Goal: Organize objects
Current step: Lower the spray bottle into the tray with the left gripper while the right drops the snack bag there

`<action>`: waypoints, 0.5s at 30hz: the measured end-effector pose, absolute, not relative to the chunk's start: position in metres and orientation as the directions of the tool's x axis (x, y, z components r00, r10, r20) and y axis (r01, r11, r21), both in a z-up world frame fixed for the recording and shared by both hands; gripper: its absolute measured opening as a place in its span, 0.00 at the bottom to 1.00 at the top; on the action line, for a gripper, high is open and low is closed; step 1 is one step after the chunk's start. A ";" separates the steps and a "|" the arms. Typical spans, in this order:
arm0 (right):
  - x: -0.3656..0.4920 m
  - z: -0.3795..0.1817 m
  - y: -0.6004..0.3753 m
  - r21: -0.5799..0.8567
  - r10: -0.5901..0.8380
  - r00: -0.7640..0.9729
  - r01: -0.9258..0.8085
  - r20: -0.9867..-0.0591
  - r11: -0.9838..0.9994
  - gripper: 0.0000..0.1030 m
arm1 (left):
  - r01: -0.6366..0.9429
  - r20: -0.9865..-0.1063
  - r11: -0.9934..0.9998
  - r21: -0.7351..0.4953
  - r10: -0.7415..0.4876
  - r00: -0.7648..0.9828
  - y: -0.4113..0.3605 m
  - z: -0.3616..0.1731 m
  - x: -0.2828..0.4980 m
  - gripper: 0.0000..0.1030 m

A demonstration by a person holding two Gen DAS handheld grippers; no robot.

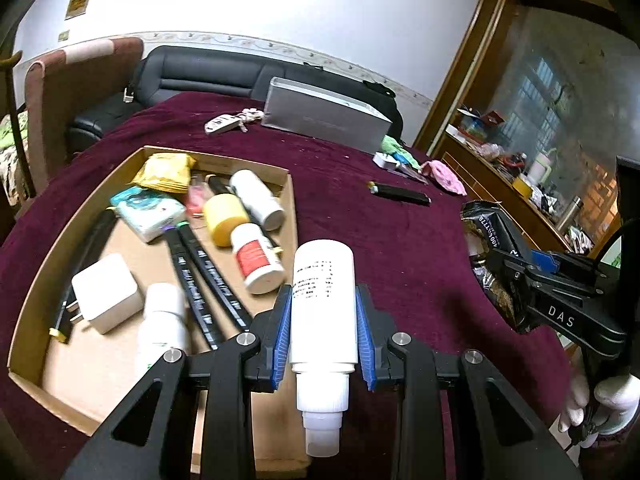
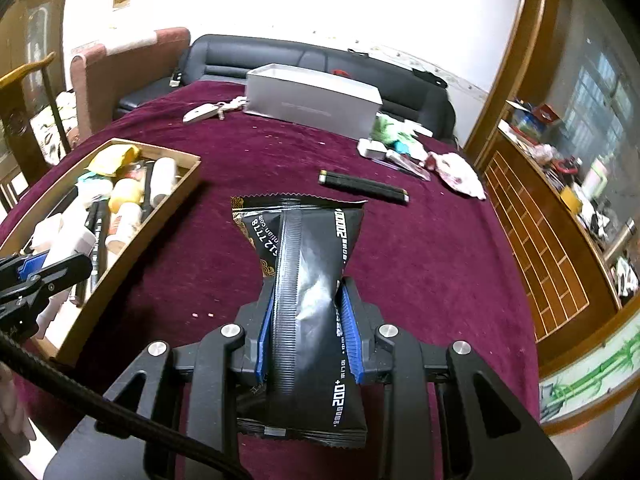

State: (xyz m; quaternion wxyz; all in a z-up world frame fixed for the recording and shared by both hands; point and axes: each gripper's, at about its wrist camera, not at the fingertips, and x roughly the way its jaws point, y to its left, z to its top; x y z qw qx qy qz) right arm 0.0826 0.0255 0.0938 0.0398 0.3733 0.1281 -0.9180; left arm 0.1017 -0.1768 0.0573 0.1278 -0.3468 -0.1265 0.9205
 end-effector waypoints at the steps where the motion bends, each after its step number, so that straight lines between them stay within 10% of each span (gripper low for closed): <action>1: 0.083 0.094 0.022 -0.208 0.020 -0.719 0.175 -0.695 -0.962 0.26 | -0.143 -0.604 -0.935 -0.324 0.321 -0.729 -0.180 0.057 0.102 0.24; 15: 0.075 0.092 -0.041 -0.236 -0.036 -0.710 0.281 -0.703 -0.930 0.26 | -0.042 -0.602 -0.939 -0.341 0.252 -0.757 -0.234 0.050 0.100 0.24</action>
